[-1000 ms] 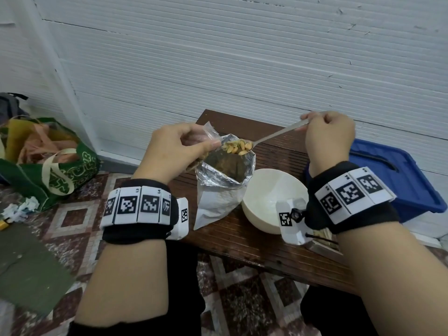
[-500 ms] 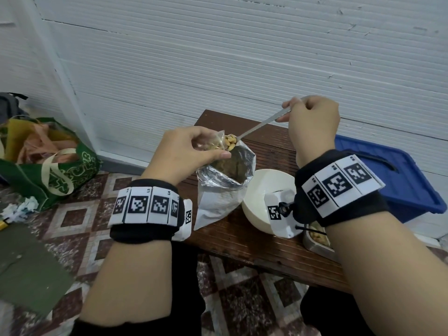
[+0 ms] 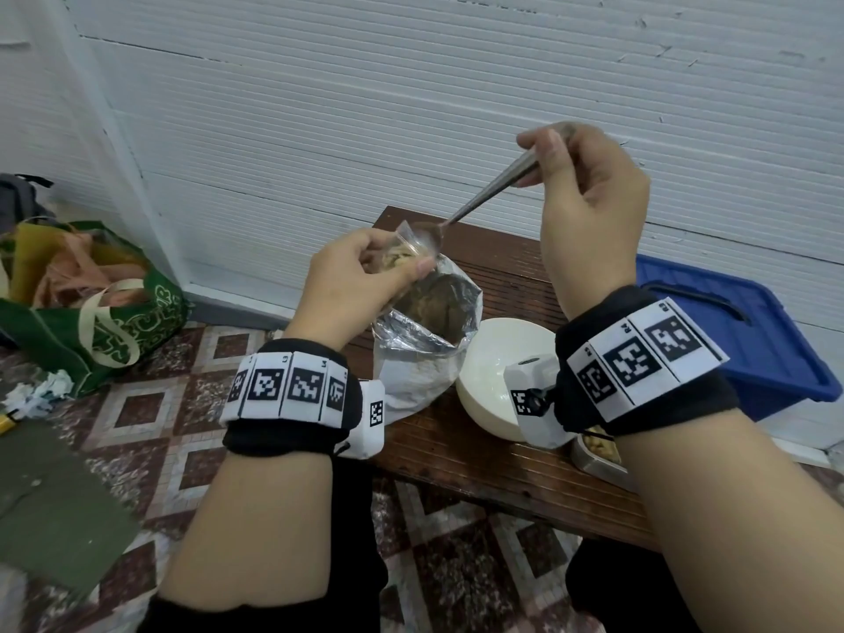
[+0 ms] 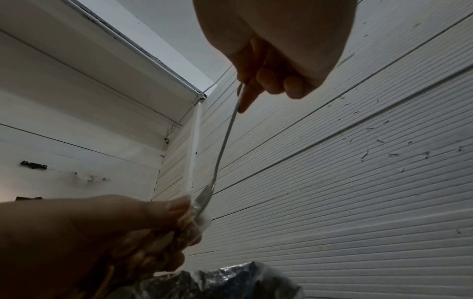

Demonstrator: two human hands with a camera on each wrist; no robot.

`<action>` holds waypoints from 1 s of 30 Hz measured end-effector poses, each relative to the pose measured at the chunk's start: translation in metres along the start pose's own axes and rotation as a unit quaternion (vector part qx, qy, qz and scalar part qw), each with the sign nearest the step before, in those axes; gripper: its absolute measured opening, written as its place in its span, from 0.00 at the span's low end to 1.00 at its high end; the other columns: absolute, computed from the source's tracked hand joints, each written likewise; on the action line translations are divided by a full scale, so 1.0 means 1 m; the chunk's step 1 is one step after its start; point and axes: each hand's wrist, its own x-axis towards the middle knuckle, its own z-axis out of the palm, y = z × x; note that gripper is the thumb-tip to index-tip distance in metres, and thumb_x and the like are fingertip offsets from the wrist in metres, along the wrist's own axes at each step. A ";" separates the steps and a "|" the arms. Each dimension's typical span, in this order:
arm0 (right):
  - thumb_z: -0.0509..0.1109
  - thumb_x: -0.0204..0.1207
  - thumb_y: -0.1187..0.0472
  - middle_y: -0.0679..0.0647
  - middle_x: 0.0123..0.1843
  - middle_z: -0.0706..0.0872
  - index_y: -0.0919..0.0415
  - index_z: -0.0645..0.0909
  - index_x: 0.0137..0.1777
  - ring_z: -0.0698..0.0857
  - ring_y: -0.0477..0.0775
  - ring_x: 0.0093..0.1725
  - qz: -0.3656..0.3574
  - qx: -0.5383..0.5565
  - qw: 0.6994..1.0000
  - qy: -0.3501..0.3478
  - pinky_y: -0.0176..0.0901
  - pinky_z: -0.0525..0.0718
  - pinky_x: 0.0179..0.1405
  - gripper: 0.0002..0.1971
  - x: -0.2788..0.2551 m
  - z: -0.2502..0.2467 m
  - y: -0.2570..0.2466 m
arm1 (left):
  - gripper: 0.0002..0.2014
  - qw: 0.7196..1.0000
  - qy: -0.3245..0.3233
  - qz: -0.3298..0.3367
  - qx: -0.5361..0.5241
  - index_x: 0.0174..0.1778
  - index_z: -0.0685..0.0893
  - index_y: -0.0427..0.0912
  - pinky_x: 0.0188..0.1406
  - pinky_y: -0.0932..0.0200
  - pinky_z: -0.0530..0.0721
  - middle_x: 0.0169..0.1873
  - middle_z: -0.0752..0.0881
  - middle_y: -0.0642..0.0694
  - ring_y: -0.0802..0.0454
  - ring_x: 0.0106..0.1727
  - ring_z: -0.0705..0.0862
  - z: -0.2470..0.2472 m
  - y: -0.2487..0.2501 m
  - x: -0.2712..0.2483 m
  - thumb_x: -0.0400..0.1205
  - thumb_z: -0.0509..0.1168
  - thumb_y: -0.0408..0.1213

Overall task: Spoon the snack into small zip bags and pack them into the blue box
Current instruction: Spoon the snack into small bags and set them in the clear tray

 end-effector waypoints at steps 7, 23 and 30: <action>0.62 0.82 0.62 0.38 0.36 0.84 0.59 0.84 0.45 0.86 0.40 0.37 0.053 -0.049 0.986 0.153 0.38 0.85 0.43 0.10 0.000 -0.014 0.013 | 0.09 0.998 0.036 0.006 -0.050 0.42 0.81 0.55 0.33 0.77 0.80 0.40 0.84 0.59 0.76 0.36 0.83 -0.006 0.007 -0.004 0.74 0.75 0.48; 0.72 0.77 0.54 0.42 0.30 0.81 0.52 0.83 0.35 0.78 0.40 0.34 0.214 -0.178 0.957 -0.083 0.30 0.69 0.35 0.09 -0.071 0.005 0.055 | 0.15 0.993 0.039 0.074 -0.077 0.55 0.89 0.48 0.61 0.51 0.85 0.53 0.90 0.52 0.58 0.55 0.87 0.006 0.025 -0.008 0.75 0.75 0.49; 0.63 0.82 0.48 0.48 0.35 0.85 0.54 0.85 0.42 0.80 0.41 0.36 0.235 -0.107 0.966 -0.028 0.28 0.74 0.39 0.15 -0.064 -0.014 0.045 | 0.12 0.990 -0.011 0.105 -0.091 0.53 0.88 0.55 0.56 0.57 0.86 0.52 0.90 0.52 0.58 0.53 0.87 0.029 0.039 -0.014 0.75 0.76 0.46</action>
